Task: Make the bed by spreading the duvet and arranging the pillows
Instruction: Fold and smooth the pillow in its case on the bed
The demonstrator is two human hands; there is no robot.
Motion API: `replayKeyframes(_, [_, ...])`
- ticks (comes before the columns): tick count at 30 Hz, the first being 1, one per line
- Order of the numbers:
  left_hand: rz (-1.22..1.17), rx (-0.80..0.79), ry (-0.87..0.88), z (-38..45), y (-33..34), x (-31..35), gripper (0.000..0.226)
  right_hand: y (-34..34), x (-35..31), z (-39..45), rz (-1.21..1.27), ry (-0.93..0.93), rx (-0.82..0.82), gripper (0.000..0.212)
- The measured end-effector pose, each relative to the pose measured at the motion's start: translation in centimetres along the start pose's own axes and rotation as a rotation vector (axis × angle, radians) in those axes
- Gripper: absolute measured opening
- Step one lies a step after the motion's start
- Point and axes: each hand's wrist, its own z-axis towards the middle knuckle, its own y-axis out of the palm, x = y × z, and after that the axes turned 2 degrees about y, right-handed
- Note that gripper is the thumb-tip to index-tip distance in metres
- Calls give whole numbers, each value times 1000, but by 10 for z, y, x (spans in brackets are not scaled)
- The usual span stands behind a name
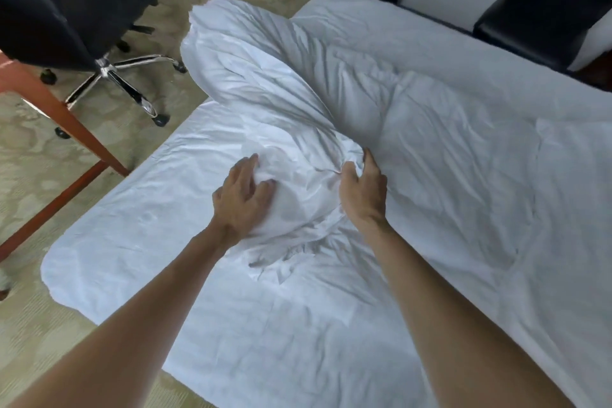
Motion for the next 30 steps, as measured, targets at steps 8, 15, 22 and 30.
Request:
replayKeyframes(8, [-420, -51, -99, 23, 122, 140, 72, -141, 104, -19, 120, 24, 184, 36])
replayKeyframes(15, [577, -382, 338, -26, 269, 233, 47, -213, 205, -82, 47, 220, 190, 65])
replayKeyframes(22, [799, -601, 655, -55, 336, 242, 48, -242, 254, -109, 177, 147, 78, 59])
replayKeyframes(30, [408, -535, 680, -82, 325, 213, 67, -261, 259, -93, 118, 102, -103, 35])
